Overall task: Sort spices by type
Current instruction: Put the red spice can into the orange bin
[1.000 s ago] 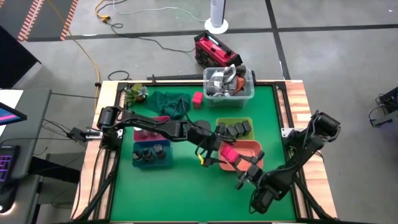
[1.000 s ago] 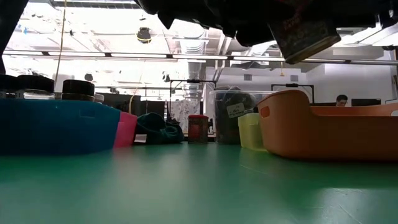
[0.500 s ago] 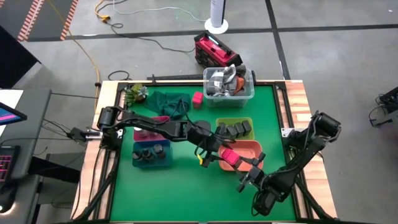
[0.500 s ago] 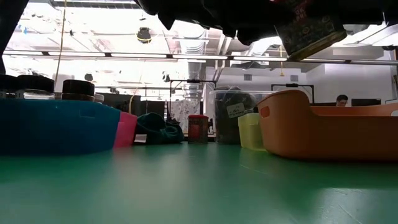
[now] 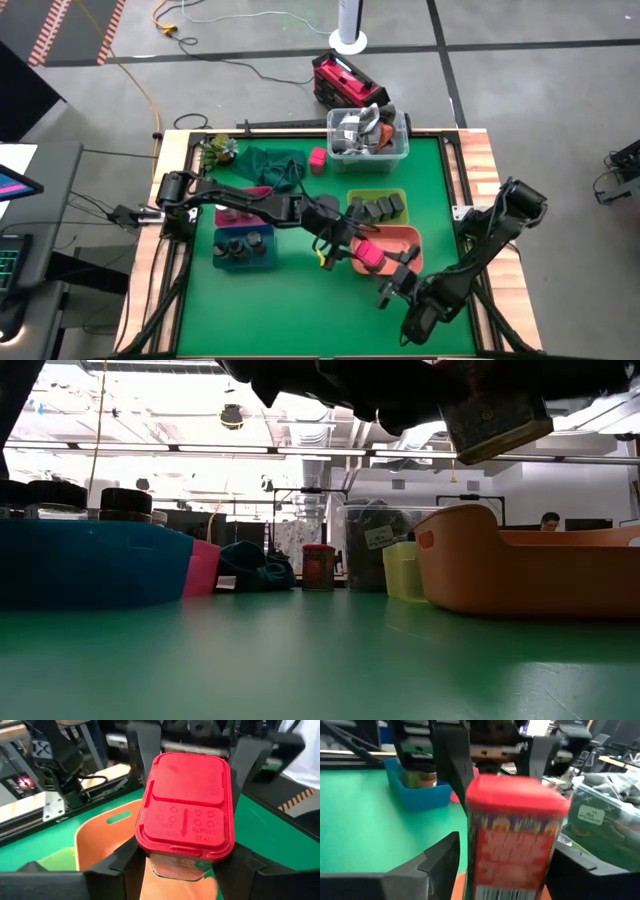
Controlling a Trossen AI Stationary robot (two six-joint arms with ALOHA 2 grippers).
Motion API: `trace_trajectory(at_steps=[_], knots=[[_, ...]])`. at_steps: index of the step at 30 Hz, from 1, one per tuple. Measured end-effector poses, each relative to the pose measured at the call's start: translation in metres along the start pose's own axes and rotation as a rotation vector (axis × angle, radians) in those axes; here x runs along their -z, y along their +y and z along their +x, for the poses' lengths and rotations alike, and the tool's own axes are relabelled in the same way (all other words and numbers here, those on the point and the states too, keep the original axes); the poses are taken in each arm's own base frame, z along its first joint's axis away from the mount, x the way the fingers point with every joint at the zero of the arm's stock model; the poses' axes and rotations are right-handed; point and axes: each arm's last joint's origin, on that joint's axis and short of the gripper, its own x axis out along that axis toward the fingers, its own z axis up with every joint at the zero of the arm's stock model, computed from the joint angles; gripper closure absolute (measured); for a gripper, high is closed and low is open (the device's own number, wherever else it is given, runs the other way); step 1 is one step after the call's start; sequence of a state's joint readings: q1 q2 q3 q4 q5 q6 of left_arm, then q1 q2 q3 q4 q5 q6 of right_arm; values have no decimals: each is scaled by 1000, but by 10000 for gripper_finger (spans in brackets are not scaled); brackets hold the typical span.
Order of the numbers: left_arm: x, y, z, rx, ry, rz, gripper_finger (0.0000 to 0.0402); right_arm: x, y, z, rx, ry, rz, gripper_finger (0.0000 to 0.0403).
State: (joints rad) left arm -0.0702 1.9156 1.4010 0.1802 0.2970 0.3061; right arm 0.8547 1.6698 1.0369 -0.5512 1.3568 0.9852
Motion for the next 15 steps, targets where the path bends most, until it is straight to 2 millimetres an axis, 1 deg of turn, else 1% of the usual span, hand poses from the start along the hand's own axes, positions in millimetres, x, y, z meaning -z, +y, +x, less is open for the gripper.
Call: trace_trajectory(at_steps=[3, 9, 15], knots=[[2, -1, 0, 11, 16, -5, 216, -12, -2, -2, -22, 22, -10, 122], [7, -2, 0, 8, 78, -16, 217, -29, -16, -4, -95, 133, 17, 115], [12, -1, -1, -28, 130, -3, 216, -45, -33, 13, -161, 292, 58, 115]])
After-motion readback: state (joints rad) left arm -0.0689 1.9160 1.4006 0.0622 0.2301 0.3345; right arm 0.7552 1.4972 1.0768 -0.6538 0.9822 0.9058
